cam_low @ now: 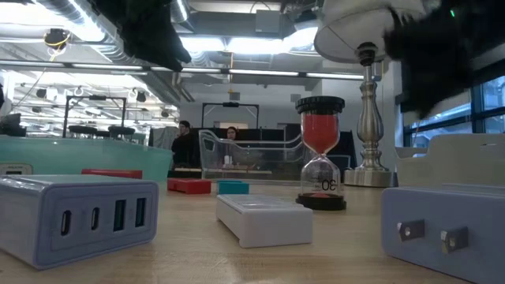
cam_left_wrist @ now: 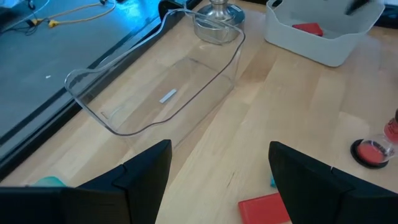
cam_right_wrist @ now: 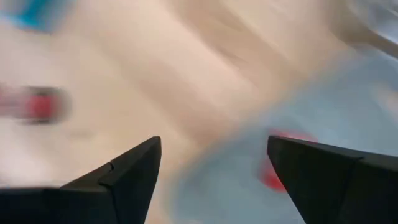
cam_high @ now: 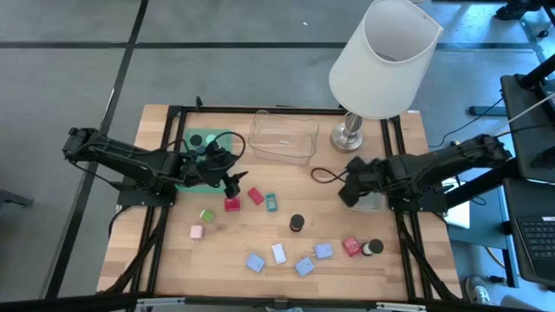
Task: Pick & Place Office items
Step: Put the right blue charger adapter into the gray bin
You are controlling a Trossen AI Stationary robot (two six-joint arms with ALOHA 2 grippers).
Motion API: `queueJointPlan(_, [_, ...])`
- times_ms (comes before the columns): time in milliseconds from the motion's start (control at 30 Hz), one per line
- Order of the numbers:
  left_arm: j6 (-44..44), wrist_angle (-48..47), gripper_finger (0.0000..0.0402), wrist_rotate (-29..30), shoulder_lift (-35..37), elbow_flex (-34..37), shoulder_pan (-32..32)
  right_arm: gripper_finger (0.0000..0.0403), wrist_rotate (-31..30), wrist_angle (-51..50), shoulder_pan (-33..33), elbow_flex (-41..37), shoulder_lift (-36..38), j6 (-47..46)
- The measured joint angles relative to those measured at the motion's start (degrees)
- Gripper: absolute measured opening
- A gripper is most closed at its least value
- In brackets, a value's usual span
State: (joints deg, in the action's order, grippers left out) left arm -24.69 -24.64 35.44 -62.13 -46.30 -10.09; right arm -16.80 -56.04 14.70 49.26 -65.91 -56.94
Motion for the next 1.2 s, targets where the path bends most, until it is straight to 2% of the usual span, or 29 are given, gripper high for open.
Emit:
queueJointPlan(167, [-0.6,0.0,0.0266,-0.4,0.0,0.0,0.0,0.0284,4.5,20.2,5.5,0.1,-1.7,7.1])
queueJointPlan(300, [-0.6,-0.1,0.0266,-1.5,0.0,0.0,0.0,0.0281,4.5,32.1,11.4,0.1,-6.9,8.4])
queueJointPlan(433, [-0.7,-0.5,0.0266,-2.3,0.0,0.0,0.0,0.0281,2.5,39.5,17.2,0.1,-14.3,8.3])
queueJointPlan(600, [-0.7,-1.5,0.0266,-2.2,0.0,0.0,0.0,0.0281,2.8,43.8,22.1,0.1,-22.3,8.1])
queueJointPlan(800, [-2.8,-2.9,0.0266,-2.1,0.0,0.0,0.0,0.0281,4.4,44.1,25.6,2.4,-27.4,9.0])
queueJointPlan(1033, [-8.0,-3.0,0.0266,-2.0,0.0,0.0,0.0,0.0281,3.2,43.9,27.9,6.0,-30.4,17.5])
queueJointPlan(1200, [-9.1,-3.0,0.0266,-2.1,0.0,0.0,-0.1,0.0281,2.3,43.7,28.7,6.9,-32.2,29.4])
